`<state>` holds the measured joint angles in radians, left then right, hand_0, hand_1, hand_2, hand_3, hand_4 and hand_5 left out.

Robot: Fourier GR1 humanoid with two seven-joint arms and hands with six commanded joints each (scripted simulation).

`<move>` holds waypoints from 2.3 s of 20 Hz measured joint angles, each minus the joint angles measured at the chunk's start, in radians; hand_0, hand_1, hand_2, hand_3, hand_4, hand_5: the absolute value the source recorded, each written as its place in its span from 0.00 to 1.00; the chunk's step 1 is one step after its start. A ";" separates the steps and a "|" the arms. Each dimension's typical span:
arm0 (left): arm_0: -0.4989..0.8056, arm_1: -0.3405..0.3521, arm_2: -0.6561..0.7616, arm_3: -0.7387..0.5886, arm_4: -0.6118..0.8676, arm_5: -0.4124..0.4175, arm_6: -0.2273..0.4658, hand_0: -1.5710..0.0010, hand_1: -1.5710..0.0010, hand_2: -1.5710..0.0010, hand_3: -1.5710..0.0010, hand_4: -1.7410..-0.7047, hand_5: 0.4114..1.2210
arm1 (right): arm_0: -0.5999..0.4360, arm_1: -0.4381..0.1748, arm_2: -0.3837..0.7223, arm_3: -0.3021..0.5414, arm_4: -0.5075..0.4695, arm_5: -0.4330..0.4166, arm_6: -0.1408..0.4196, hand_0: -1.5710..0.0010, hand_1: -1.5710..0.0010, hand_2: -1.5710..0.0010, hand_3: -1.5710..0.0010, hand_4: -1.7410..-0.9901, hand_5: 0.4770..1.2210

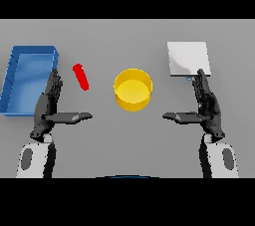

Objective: Pick up the red beaker and tilt it to pour out 1 green nut into yellow bowl. Pick up the yellow bowl and place it on the metallic measuring scale.

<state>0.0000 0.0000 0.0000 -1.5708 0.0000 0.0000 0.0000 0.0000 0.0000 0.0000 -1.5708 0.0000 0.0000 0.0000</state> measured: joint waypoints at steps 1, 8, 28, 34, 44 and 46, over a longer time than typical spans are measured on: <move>0.004 0.001 0.000 -0.002 0.001 0.000 -0.003 1.00 1.00 1.00 1.00 0.58 0.31 | 0.002 0.003 0.003 -0.002 0.001 -0.002 -0.002 1.00 1.00 1.00 1.00 0.89 0.14; 0.113 0.058 -0.068 -0.128 -0.075 -0.029 -0.060 1.00 1.00 1.00 1.00 0.58 0.31 | 0.080 -0.031 0.110 -0.083 0.215 -0.063 -0.125 1.00 1.00 1.00 1.00 0.90 0.13; -0.202 0.086 -0.033 0.237 -0.131 -0.052 0.002 1.00 1.00 1.00 1.00 0.53 0.28 | 0.105 -0.048 0.140 -0.153 0.217 -0.017 -0.088 1.00 1.00 1.00 1.00 0.69 0.20; -0.319 0.083 -0.024 0.377 -0.176 -0.021 -0.016 1.00 1.00 1.00 1.00 0.52 0.31 | 0.112 -0.043 0.145 -0.154 0.223 -0.020 -0.100 1.00 1.00 1.00 1.00 0.68 0.21; -0.462 0.046 0.054 0.597 -0.139 0.014 -0.148 1.00 1.00 1.00 1.00 0.42 0.38 | 0.134 -0.051 0.133 -0.176 0.198 -0.008 -0.085 1.00 1.00 1.00 1.00 0.66 0.23; -0.474 0.026 0.074 0.645 -0.121 0.016 -0.176 0.95 0.94 0.90 0.91 0.36 0.43 | 0.125 -0.051 0.128 -0.170 0.201 -0.016 -0.078 1.00 1.00 1.00 1.00 0.66 0.23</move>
<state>-0.4739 0.0259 0.0740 -0.9262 -0.1209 0.0165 -0.1757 0.1249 -0.0513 0.1276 -1.7408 0.2007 -0.0159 -0.0782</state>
